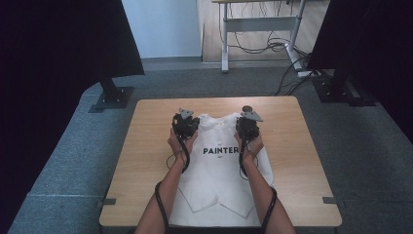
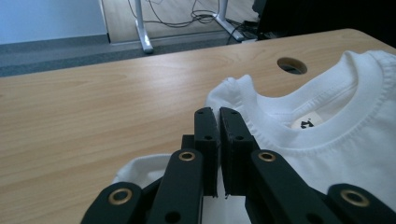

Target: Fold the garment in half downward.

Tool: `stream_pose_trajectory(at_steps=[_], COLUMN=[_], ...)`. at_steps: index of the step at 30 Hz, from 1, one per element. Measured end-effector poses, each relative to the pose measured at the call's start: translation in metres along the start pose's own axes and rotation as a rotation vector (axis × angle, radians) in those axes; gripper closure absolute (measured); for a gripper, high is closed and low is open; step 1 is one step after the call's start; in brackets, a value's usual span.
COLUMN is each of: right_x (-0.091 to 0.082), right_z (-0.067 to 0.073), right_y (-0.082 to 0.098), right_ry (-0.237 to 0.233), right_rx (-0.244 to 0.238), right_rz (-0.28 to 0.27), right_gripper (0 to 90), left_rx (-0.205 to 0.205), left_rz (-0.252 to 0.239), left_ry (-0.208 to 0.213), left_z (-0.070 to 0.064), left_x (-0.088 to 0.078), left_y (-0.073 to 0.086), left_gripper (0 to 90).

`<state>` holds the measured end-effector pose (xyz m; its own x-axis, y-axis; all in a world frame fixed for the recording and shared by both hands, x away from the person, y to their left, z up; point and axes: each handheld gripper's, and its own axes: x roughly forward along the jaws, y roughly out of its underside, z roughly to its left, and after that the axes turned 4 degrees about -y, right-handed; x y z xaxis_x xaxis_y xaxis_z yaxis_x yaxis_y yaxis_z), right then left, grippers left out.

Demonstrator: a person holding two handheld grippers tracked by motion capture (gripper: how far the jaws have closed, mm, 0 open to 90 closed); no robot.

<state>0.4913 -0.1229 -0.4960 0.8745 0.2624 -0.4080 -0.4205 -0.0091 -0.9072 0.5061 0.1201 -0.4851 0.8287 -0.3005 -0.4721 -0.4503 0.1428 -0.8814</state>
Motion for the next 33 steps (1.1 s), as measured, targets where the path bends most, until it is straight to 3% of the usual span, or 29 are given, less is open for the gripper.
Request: stream_pose_trajectory(at_steps=[10, 16, 21, 26, 33], right_x=[-0.006, -0.018, -0.044, -0.074, -0.133], right_z=[0.006, 0.01, 0.015, 0.023, 0.03], right_y=[-0.025, -0.022, -0.013, 0.003, 0.033], right_ry=[0.001, 0.006, 0.0, -0.01, -0.024], right_rx=[-0.028, -0.035, -0.05, -0.1, -0.15], right_rz=[-0.092, -0.119, -0.14, -0.159, -0.165], right_gripper=[84.7, 84.7, 84.6, 84.4, 84.3], left_rx=[-0.004, -0.003, -0.011, -0.022, -0.02], left_rz=[-0.053, -0.072, -0.098, -0.118, -0.142], left_ry=[-0.008, 0.004, 0.031, 0.051, 0.064], left_z=[0.002, -0.006, -0.016, -0.025, -0.047], left_x=[-0.01, -0.023, -0.049, -0.075, -0.129], left_y=[-0.019, -0.014, -0.003, 0.018, 0.055], left_gripper=[85.9, 85.9, 85.8, 85.8, 85.5])
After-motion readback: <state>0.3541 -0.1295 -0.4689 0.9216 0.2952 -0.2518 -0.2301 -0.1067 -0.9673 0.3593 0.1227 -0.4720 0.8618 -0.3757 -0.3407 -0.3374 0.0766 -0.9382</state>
